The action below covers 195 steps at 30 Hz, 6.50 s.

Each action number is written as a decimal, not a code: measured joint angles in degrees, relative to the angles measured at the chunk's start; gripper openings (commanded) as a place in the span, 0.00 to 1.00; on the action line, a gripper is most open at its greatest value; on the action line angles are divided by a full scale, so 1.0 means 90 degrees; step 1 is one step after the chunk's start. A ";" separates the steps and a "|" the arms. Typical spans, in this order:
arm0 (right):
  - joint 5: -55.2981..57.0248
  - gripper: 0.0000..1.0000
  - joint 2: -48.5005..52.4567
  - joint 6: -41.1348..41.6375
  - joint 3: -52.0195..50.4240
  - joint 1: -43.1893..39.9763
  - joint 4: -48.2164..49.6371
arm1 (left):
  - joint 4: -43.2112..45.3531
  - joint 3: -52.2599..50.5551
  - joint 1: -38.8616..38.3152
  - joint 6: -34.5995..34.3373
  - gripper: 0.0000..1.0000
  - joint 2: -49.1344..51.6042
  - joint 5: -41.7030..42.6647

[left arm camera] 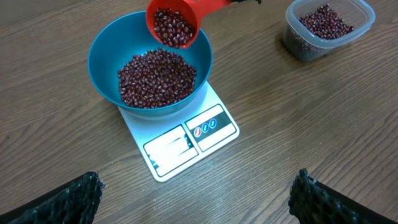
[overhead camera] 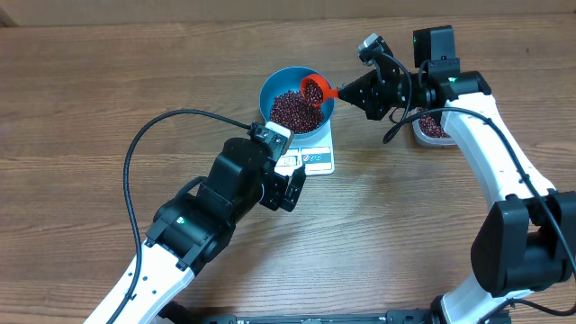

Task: Scoop item into bowl and weigh 150g on scale
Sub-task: 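Tilt the red scoop to pour beans into the teal bowl, then move the empty scoop with the right gripper back to the bean tub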

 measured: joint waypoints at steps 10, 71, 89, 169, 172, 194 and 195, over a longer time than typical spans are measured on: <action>0.0005 0.04 0.0000 -0.0109 0.0002 0.0000 0.0000 | 0.0000 0.0000 0.0000 0.0000 0.99 0.0000 0.0000; -0.0051 0.04 0.0000 -0.0862 0.0000 0.0000 0.0044 | 0.0143 0.0000 0.0000 0.0000 0.99 0.0000 0.0000; -0.0053 0.04 0.0000 -0.1690 0.0002 0.0000 0.0090 | 0.0143 0.0000 0.0000 0.0000 0.99 0.0000 0.0002; 0.0119 0.04 0.0000 -0.4129 0.0000 0.0000 0.0359 | 0.0141 0.0000 0.0000 0.0000 0.99 0.0000 0.0002; 0.0148 0.04 0.0000 -0.4337 0.0000 0.0000 0.0359 | 0.0141 0.0000 0.0000 0.0000 0.99 0.0000 0.0002; 0.2387 0.04 -0.1345 -0.0979 0.0005 -0.0537 0.0005 | 0.0121 0.0000 0.0000 0.0000 1.00 0.0000 0.0002; 0.2613 0.04 -0.1348 -0.0801 0.0005 -0.0627 -0.0126 | 0.0121 0.0000 0.0000 0.0000 0.99 0.0000 0.0002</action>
